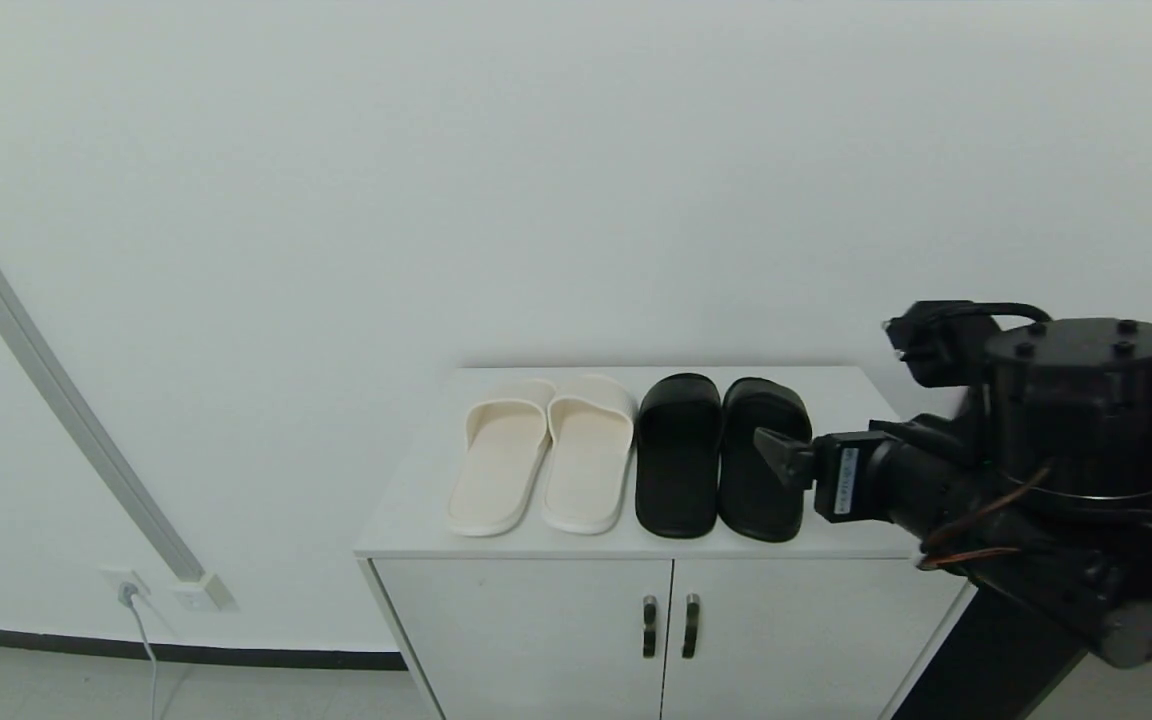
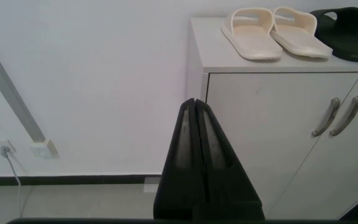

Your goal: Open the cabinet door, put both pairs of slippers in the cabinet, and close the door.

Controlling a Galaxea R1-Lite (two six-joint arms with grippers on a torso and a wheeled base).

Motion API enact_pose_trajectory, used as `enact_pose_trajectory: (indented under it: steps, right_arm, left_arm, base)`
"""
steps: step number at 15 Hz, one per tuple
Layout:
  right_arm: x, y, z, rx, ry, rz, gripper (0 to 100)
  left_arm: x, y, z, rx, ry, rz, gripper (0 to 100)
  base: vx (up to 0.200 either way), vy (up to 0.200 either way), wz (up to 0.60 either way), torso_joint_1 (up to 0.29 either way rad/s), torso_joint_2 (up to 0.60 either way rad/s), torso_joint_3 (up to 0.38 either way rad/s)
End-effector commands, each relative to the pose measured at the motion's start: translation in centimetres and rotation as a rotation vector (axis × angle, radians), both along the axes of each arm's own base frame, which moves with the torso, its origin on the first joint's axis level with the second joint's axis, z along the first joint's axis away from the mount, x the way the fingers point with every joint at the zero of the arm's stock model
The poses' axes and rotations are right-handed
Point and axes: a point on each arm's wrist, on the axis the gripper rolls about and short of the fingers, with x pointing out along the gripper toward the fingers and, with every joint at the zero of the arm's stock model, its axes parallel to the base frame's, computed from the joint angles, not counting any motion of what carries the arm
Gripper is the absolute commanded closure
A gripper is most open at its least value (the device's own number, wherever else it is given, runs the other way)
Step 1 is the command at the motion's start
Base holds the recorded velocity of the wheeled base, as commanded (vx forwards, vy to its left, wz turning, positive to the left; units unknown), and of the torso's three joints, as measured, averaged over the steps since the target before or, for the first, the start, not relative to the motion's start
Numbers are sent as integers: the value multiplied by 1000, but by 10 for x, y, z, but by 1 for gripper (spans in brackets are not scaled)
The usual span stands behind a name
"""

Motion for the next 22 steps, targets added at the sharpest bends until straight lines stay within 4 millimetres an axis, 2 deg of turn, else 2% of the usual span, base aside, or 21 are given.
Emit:
enact_pose_trajectory:
  steps: [1, 6, 13, 19, 22]
  right_arm:
    - [21, 33, -21, -53, 33, -38, 0]
    - [56, 65, -48, -48, 68, -107, 0]
    - [119, 78, -72, -50, 54, -236, 0]
    - [148, 84, -86, -51, 48, -269, 0]
    - [156, 83, -84, -38, 37, -281, 0]
  left_arm:
    - [0, 0, 0, 0, 1, -1, 100]
    - [0, 0, 0, 0, 1, 1, 100]
    - [0, 0, 0, 0, 0, 1, 100]
    - [0, 0, 0, 0, 1, -1, 100]
    - [0, 0, 0, 0, 0, 1, 100]
  base:
    - [0, 0, 0, 0, 0, 0]
    - [0, 0, 0, 0, 0, 0]
    - [0, 0, 0, 0, 0, 0]
    - [0, 0, 0, 0, 0, 0]
    - [0, 0, 0, 0, 0, 0]
